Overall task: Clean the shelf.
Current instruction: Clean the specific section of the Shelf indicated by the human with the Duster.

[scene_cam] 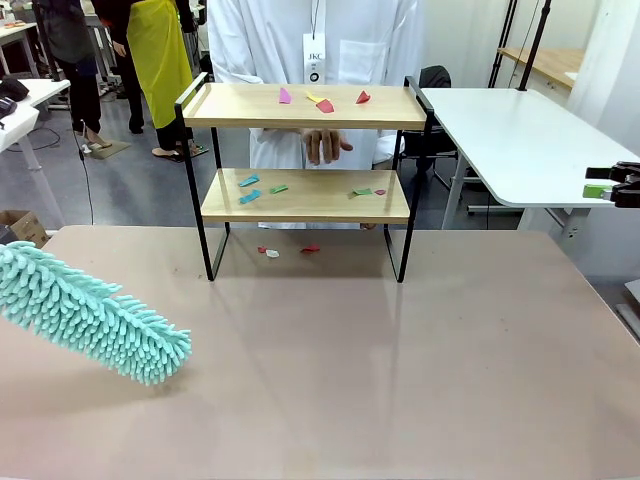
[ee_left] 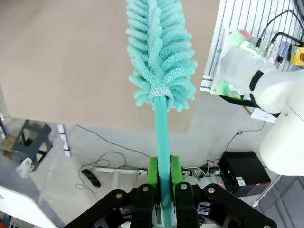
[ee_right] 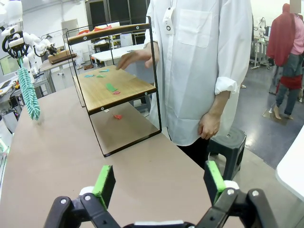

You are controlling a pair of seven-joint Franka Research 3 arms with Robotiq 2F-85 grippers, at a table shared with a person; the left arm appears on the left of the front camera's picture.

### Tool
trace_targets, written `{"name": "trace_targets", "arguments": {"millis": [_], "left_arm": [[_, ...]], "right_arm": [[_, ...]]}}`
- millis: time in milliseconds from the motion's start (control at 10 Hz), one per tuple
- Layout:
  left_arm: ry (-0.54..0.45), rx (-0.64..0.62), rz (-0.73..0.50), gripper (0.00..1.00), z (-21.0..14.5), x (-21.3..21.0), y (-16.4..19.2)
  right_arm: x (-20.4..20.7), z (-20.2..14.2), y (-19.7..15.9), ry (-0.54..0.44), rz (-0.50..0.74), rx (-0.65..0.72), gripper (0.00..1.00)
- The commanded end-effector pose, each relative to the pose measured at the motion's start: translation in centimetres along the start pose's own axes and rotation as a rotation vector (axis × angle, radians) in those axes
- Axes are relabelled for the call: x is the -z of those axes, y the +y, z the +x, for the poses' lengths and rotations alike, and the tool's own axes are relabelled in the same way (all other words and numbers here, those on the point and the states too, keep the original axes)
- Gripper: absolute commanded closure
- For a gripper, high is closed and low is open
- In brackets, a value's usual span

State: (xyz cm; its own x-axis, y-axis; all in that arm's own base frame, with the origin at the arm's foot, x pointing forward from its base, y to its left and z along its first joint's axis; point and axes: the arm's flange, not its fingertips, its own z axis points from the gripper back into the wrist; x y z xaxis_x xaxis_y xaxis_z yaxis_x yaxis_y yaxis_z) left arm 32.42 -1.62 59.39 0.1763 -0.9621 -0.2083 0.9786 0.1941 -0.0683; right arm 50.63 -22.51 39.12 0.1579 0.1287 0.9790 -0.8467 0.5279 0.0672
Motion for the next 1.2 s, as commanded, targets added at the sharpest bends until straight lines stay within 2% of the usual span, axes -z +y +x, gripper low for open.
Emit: {"name": "trace_targets", "arguments": {"millis": [0, 1100], "left_arm": [[0.008, -0.008, 0.009, 0.87, -0.05, -0.1, -0.06], [0.008, -0.008, 0.009, 0.87, -0.05, -0.1, -0.06]], "right_arm": [[0.27, 0.54, 0.08, 0.01, -0.007, 0.014, 0.0], [0.27, 0.54, 0.08, 0.01, -0.007, 0.014, 0.0]]}}
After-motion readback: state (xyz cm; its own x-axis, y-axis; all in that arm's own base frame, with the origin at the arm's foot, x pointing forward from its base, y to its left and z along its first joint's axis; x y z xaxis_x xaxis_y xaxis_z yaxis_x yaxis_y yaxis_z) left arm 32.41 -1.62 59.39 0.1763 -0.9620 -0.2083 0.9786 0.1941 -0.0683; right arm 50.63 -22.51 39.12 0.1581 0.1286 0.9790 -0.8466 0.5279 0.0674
